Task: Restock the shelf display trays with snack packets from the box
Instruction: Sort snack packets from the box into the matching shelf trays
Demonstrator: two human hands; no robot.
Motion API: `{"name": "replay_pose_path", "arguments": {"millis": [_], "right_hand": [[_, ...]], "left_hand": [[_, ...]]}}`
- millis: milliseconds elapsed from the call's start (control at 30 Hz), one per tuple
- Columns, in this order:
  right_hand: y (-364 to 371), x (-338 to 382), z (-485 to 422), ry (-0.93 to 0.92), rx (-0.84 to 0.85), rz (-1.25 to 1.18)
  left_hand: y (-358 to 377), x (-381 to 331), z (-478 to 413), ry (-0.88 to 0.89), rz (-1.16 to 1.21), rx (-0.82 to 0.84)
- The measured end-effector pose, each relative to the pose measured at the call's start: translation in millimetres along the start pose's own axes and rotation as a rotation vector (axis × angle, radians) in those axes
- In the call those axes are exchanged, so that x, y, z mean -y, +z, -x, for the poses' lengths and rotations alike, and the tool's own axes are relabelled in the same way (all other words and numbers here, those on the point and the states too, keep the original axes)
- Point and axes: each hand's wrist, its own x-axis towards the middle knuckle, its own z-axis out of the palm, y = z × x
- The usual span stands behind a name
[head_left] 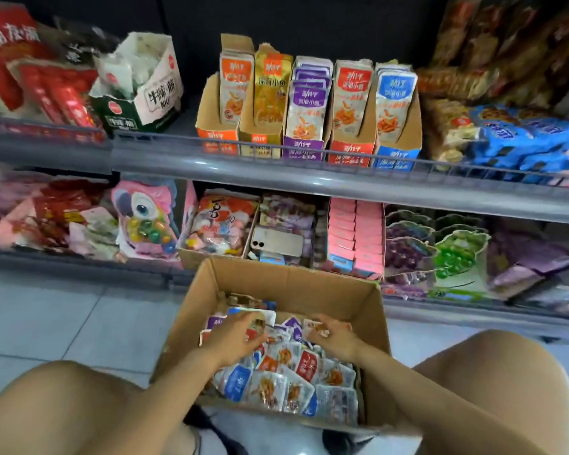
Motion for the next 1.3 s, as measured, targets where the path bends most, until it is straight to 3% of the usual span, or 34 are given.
{"name": "replay_pose_path", "arguments": {"millis": [167,600,733,900,1133,1300], "right_hand": [[24,-23,-23,0.216,0.084,-0.085],[50,-43,-87,0.250,0.011,0.036],[53,-48,-98,0.342,-0.036,-0.227],[52,-47,-99,0.401,0.006,-0.345],[60,-35,-94,0.317,-0.077,-0.564],[45,-20,-84,0.072,-0.148,-0.459]], "left_hand": [[25,16,-22,-0.031,-0.074,0.059],[53,14,-92,0.094,-0.275,0.155],[55,14,-108,0.094,-0.304,0.151],[53,14,-118,0.058,-0.239,0.166],[43,15,-110,-0.021,-0.038,0.146],[29,15,-101,0.059,0.086,0.091]]}}
